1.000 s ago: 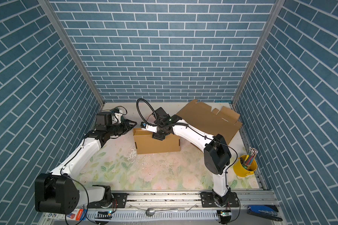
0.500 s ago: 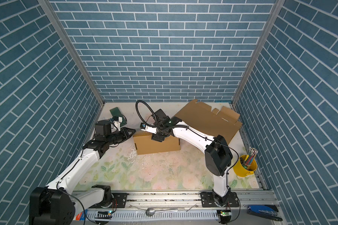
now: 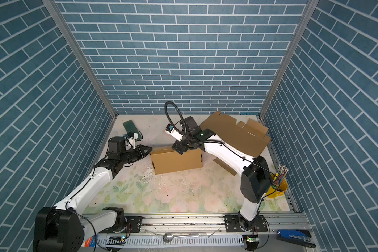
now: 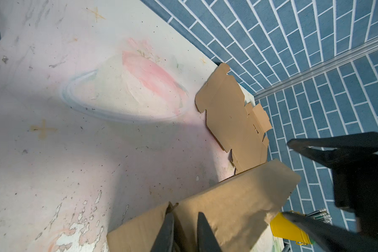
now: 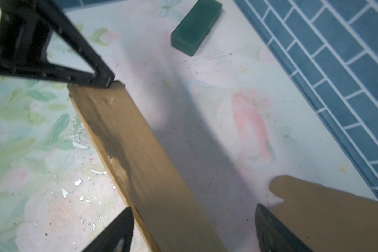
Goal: Fold the paper box
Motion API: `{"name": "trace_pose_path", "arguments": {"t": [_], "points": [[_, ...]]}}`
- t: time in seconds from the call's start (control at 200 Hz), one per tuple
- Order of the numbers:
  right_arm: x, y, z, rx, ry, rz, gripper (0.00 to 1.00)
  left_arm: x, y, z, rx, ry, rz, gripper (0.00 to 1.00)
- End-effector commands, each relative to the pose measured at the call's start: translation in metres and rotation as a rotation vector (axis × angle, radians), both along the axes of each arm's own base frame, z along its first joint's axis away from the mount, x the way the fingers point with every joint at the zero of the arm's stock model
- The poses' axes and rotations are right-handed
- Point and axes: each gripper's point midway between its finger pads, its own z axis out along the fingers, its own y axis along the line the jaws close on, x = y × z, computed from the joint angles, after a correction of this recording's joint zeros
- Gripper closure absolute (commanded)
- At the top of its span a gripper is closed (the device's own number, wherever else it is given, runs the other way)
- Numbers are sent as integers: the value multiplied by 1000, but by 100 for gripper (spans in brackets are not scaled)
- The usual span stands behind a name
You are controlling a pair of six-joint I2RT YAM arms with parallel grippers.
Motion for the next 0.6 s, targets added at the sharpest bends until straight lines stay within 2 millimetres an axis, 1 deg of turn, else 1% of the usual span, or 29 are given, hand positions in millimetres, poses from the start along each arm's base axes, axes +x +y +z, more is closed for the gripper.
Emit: {"name": "trace_pose_path", "arguments": {"t": [0.0,0.025,0.055,0.115,0.165,0.2,0.275,0.35,0.465,0.595], "points": [[20,-33,27,164,95,-287,21,-33,6,-55,65,212,1,78],[25,-46,29,182,125,-366,24,-33,6,-54,67,211,2,78],[33,-67,28,188,165,-495,27,-33,6,-55,69,212,1,78],[38,-103,25,209,291,-676,30,-34,7,-56,73,215,2,78],[33,-127,16,198,419,-772,32,-36,7,-57,73,219,1,78],[26,-134,9,190,520,-785,32,-37,8,-58,75,219,2,78],[12,-141,-4,163,669,-800,32,-39,8,-59,78,221,2,78],[2,-136,-7,178,732,-776,31,-40,9,-60,82,221,3,78],[-2,-131,-7,195,770,-756,31,-40,8,-59,82,219,2,78],[-2,-124,-22,189,819,-747,33,-40,8,-57,85,215,-2,78]]}}
